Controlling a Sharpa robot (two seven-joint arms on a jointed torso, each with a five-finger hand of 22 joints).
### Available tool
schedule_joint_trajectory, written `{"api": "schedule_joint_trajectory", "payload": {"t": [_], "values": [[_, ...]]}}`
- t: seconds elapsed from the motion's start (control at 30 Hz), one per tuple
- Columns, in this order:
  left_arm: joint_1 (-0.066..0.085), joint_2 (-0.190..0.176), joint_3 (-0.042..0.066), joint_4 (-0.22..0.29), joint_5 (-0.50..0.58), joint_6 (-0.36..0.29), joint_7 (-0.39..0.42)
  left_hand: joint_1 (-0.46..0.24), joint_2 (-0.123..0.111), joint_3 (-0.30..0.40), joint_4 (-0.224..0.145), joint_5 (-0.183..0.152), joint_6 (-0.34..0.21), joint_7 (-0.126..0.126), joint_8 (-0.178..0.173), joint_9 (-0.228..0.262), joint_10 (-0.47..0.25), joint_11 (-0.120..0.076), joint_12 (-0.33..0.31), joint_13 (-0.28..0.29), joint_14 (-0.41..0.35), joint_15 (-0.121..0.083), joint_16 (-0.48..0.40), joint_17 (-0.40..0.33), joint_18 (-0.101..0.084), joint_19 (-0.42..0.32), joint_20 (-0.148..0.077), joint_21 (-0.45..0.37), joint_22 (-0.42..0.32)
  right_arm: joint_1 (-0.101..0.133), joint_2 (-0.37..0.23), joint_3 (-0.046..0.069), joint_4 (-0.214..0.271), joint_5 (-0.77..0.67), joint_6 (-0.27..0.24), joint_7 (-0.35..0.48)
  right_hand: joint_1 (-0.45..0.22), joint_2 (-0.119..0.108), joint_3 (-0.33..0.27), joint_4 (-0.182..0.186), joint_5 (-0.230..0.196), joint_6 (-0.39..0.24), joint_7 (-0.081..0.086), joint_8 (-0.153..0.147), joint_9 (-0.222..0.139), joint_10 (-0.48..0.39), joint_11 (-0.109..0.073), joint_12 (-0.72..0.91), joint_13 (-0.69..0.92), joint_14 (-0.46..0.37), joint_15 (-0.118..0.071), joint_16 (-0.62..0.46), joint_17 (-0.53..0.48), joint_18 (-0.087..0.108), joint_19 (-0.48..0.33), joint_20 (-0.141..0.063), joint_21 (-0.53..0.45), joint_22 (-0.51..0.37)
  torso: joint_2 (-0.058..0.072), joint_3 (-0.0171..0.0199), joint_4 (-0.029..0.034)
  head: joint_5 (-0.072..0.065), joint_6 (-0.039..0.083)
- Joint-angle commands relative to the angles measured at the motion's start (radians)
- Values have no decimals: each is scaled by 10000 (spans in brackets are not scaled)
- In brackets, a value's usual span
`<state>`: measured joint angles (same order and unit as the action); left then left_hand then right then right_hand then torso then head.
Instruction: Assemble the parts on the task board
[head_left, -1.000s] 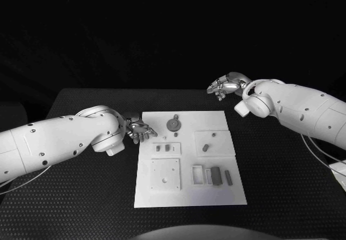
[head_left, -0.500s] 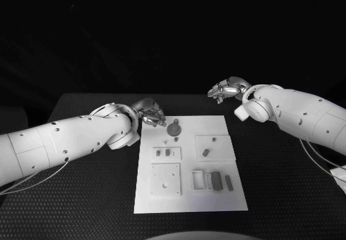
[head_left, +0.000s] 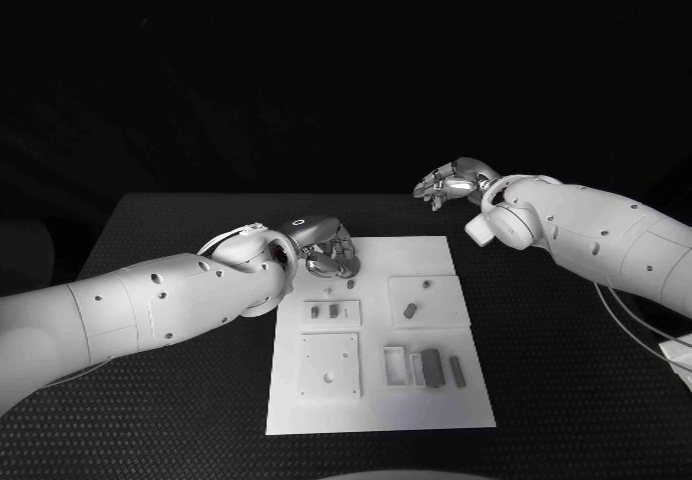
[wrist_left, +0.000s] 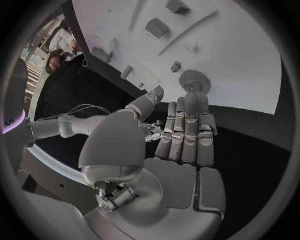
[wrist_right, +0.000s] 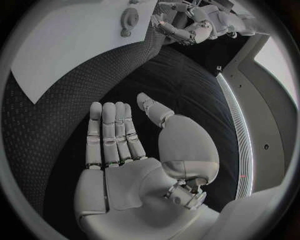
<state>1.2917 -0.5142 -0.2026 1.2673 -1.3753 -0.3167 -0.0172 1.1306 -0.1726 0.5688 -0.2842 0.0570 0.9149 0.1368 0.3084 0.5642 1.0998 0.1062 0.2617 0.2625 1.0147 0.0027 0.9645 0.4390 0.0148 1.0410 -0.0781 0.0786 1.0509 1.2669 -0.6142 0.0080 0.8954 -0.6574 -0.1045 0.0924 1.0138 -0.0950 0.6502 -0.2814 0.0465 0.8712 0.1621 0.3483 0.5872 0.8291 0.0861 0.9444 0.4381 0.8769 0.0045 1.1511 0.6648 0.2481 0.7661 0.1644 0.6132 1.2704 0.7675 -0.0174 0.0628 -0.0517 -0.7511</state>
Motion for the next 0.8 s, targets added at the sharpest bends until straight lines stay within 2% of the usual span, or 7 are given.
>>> {"api": "schedule_joint_trajectory", "payload": {"t": [0.03, 0.2, 0.47, 0.6, 0.8], "values": [[-63, 69, -34, -5, -1511, 296, 284, 137, 21, -87, -11, -26, 82, -40, -46, -34, 112, -32, -91, -14, 162, -54, 129, 122, -147, 187, -74, 73, 33, -3, -5, 4, 16, 24, -36, 161, 84, -37, -21, -52, 32, -45, 6, -60, 11, 98, -1, -67, -24, 34, 26, -46, -7, 56, -13, 33, -67, -10, -14, -14, 29, -51, -10], [-132, 217, -230, -128, -1740, 402, 290, 154, -11, -172, -3, -28, 115, -60, -67, -69, 163, -52, -178, -23, 257, -86, 224, 245, -148, 322, -146, 115, 79, -3, 12, 4, 36, 23, -39, 166, 92, -40, -25, -52, 32, -49, 8, -62, 13, 105, -1, -74, -34, 39, 27, -53, -6, 59, -9, 36, -71, -11, -20, -22, 32, -52, -30], [-376, 472, -235, -581, -1743, 217, 332, 203, 10, -195, 17, -25, 13, -52, -177, -154, 118, -26, -356, -56, 288, -73, 267, 380, -148, 393, -182, 112, 126, -3, 58, 4, 79, 23, -29, 171, 97, -39, -34, -46, 32, -52, 11, -65, 15, 116, 0, -85, -51, 47, 28, -64, -4, 63, -3, 43, -78, -11, -18, -13, 10, -55, -10], [-405, 551, -234, -672, -1743, 92, 334, 248, 48, -173, 23, -22, -75, 2, -254, -215, 128, -23, -423, -61, 312, -72, 287, 445, -148, 432, -197, 112, 153, -3, 52, 4, 106, 23, -10, 169, 100, -36, -37, -44, 32, -52, 11, -66, 17, 122, 0, -90, -59, 50, 28, -69, -3, 65, -1, 45, -81, -12, -20, -17, 18, -68, -11], [-422, 659, -234, -729, -1743, 231, 340, 333, 115, -133, 20, -18, -161, 54, -332, -298, 133, -19, -508, -66, 357, -75, 323, 531, -148, 491, -218, 118, 193, -3, 55, 4, 152, 23, 1, 165, 103, -31, -41, -42, 32, -51, 11, -66, 19, 129, 0, -95, -69, 55, 29, -76, -1, 68, 3, 49, -85, -12, -14, -6, 17, -81, 3]]}}
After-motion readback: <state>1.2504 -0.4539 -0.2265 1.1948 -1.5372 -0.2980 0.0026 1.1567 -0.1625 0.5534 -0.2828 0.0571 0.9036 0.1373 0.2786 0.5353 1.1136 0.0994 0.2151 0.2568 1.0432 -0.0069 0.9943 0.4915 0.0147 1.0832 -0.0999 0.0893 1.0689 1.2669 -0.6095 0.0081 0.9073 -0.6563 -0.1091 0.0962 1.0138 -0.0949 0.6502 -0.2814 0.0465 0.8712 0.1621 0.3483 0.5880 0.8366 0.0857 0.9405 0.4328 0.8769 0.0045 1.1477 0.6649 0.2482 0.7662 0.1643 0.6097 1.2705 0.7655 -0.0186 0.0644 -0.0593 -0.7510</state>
